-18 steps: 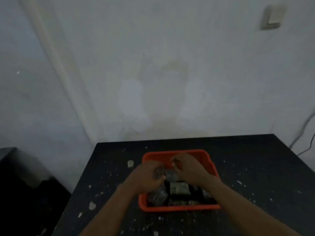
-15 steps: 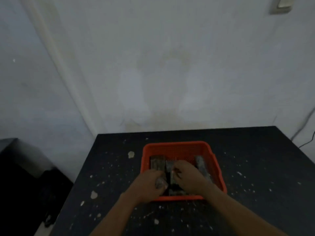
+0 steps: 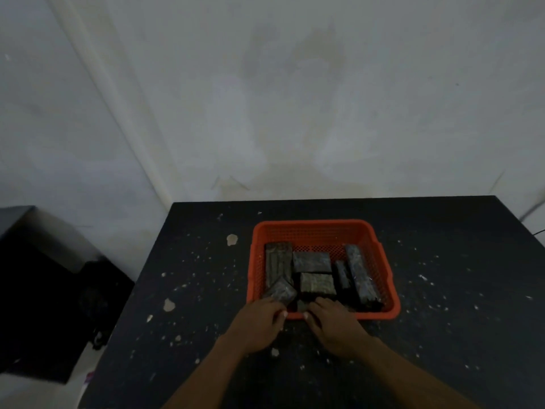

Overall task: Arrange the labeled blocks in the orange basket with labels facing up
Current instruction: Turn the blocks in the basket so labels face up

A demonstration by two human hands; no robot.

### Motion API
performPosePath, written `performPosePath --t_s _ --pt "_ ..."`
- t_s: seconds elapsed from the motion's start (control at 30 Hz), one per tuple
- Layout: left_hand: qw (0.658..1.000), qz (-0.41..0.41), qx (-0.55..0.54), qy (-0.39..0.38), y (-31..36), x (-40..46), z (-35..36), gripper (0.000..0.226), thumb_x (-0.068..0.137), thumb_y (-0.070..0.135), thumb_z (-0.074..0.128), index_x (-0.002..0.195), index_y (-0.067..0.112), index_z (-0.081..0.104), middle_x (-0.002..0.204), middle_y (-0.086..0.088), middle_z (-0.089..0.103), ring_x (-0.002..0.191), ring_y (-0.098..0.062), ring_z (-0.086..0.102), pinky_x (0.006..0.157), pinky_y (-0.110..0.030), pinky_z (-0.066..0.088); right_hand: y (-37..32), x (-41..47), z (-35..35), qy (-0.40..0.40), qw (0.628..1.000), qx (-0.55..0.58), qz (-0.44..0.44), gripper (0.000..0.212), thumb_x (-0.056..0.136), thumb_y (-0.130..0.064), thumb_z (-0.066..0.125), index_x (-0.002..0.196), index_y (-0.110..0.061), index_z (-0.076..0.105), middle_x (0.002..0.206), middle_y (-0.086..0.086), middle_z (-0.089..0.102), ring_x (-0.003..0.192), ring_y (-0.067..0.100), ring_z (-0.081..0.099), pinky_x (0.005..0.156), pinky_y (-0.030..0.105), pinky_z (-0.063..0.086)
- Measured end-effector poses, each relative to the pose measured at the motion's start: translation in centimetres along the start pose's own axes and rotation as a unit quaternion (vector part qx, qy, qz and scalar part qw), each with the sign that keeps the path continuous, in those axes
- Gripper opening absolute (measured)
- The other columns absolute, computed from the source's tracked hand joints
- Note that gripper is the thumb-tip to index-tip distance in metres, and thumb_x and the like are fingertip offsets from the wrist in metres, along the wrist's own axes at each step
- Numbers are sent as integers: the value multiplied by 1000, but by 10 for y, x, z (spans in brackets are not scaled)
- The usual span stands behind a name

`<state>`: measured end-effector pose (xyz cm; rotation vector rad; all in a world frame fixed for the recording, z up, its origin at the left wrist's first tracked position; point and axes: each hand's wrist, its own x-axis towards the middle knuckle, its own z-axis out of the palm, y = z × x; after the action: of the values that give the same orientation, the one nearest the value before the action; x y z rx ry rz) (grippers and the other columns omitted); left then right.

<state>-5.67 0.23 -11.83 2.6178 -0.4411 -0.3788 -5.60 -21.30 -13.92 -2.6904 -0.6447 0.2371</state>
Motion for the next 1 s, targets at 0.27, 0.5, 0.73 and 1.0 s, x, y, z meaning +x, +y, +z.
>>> performPosePath --t_s 0.27,0.5,0.73,1.0 --pt "992 -121 -27 0 9 45 3 57 88 37 65 140 24 46 135 -7 45 119 -27 53 100 -35 44 18 10 -6 -60 997 -49 -19 48 97 -54 26 106 -21 59 102 3 59 94 21 55 81 34 40" --pt "987 -157 5 15 8 72 14 75 74 48 70 141 32 38 147 -13 33 114 -36 57 90 -40 50 24 12 7 -16 996 -72 -42 67 90 -62 13 107 -19 62 102 5 62 93 25 59 78 38 45" --pt "981 -191 -34 13 10 84 14 91 65 57 65 141 26 27 138 -14 42 116 -33 53 90 -41 49 26 12 9 28 994 -85 -62 49 94 -59 27 98 -24 61 88 -1 63 78 20 60 64 34 45" --pt "971 -196 -119 -67 -2 85 -31 74 69 23 75 135 12 44 120 -3 51 114 -26 55 84 -29 50 24 10 5 75 991 -84 -68 31 94 -54 40 99 -31 60 80 -10 62 69 12 59 54 29 46"
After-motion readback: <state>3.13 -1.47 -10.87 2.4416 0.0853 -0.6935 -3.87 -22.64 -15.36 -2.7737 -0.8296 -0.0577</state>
